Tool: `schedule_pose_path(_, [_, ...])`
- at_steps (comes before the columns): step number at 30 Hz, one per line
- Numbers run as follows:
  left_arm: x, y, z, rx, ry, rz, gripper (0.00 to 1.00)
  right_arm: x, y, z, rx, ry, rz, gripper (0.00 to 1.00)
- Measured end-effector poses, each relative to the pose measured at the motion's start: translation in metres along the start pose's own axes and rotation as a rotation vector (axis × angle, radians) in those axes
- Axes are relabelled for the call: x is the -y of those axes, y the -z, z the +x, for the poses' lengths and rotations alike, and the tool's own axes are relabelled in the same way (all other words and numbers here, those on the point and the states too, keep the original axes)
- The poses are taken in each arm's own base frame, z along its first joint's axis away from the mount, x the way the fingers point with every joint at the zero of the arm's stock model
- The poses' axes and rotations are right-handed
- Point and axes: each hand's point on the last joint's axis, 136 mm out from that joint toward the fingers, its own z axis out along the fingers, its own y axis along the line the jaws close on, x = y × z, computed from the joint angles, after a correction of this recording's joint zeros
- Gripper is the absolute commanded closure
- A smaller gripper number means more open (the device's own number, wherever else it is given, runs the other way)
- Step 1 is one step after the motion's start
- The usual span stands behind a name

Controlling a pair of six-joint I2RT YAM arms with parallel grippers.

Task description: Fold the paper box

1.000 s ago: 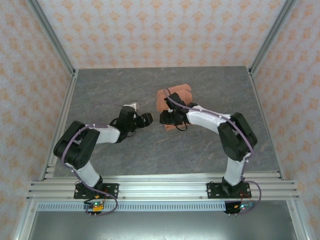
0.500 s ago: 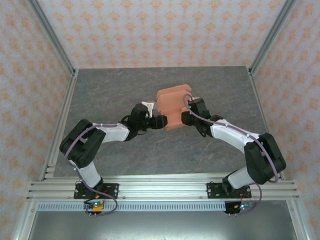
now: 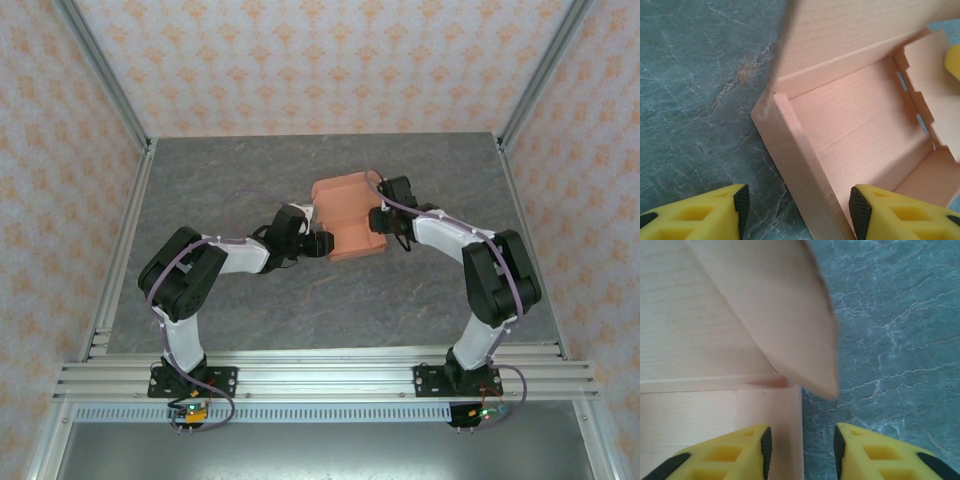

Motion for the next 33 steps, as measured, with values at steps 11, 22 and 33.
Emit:
schedule_pose_path(11, [-0.003, -0.006, -0.004, -0.010, -0.002, -0.029, 0.51, -0.002, -0.005, 0.020, -0.071, -0.002, 0.021, 0.69])
schedule_pose_path(22, [-0.008, -0.006, -0.002, -0.024, 0.001, -0.067, 0.55, -0.005, -0.014, 0.046, -0.144, 0.086, 0.266, 0.78])
schedule_pose_path(33, [-0.005, -0.011, 0.000, -0.038, -0.004, -0.069, 0.57, 0.000, -0.019, 0.035, -0.069, 0.154, 0.575, 0.84])
